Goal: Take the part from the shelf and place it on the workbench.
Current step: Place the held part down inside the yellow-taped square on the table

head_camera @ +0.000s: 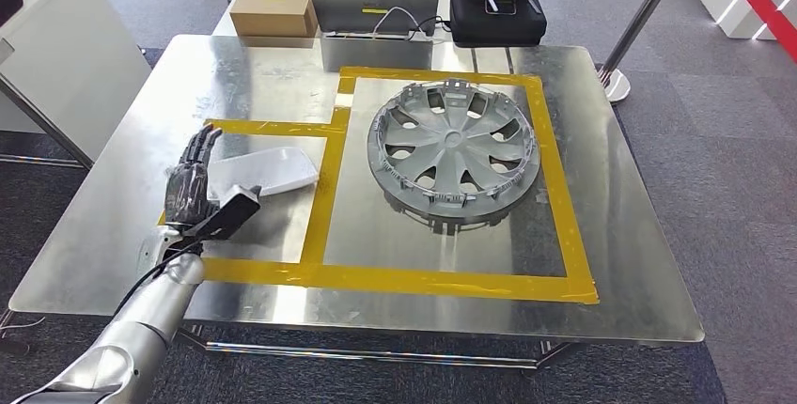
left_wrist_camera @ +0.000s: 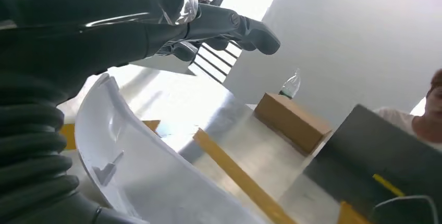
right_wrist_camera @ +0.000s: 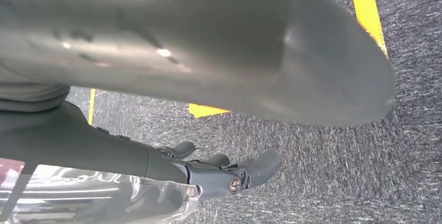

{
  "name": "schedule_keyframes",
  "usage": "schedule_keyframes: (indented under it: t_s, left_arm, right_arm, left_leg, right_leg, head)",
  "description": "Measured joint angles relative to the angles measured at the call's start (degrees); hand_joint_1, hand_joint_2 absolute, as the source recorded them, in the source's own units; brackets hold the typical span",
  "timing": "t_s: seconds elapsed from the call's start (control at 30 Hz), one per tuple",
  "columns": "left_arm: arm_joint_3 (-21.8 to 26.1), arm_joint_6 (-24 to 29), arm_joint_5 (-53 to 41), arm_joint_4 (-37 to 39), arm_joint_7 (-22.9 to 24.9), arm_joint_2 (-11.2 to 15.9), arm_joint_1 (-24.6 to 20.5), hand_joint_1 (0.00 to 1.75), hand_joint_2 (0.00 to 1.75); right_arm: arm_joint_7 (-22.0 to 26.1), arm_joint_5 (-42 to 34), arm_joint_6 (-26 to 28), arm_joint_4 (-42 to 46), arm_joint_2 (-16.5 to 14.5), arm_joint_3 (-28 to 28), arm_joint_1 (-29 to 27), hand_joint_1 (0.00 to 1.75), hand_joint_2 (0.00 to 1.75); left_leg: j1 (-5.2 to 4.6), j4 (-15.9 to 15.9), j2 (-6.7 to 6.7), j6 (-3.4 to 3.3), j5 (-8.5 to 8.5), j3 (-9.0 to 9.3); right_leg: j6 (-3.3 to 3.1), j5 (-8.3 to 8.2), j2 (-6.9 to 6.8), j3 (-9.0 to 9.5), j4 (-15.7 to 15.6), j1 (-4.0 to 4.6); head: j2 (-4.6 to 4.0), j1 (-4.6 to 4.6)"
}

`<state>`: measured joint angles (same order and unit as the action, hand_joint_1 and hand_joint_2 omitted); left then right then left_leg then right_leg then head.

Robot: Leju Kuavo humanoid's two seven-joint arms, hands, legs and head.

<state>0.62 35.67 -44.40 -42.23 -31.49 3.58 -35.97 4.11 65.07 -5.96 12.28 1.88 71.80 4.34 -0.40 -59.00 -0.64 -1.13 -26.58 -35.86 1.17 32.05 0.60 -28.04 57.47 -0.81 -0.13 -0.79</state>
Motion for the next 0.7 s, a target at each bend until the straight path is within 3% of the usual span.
schedule_keyframes:
  t_s: [0.47, 0.7]
  left_arm:
    - [4.25, -8.95, 27.94, -34.78, -7.64, -2.59, 16.2, 0.0, 0.0]
    - [5.78, -10.11, 33.0, -48.61, -8.58, -3.26, 22.11, 0.0, 0.0]
  right_arm:
    - [0.02, -0.81, 0.55, 0.01, -0.25, 0.49, -0.11, 0.0, 0.0]
    - [0.11, -0.77, 0.68, 0.01, -0.36, 0.52, -0.2, 0.0, 0.0]
  left_leg:
    - [0.0, 0.02, 0.0, 0.02, -0.02, 0.0]
    - [0.0, 0.03, -0.02, 0.02, -0.02, 0.01]
  right_leg:
    - [-0.05, 0.05, 0.0, -0.01, 0.0, 0.0]
    - [-0.05, 0.05, 0.0, 0.01, 0.0, 0.01]
  head:
    - [0.0, 0.01]
    - [0.0, 0.0]
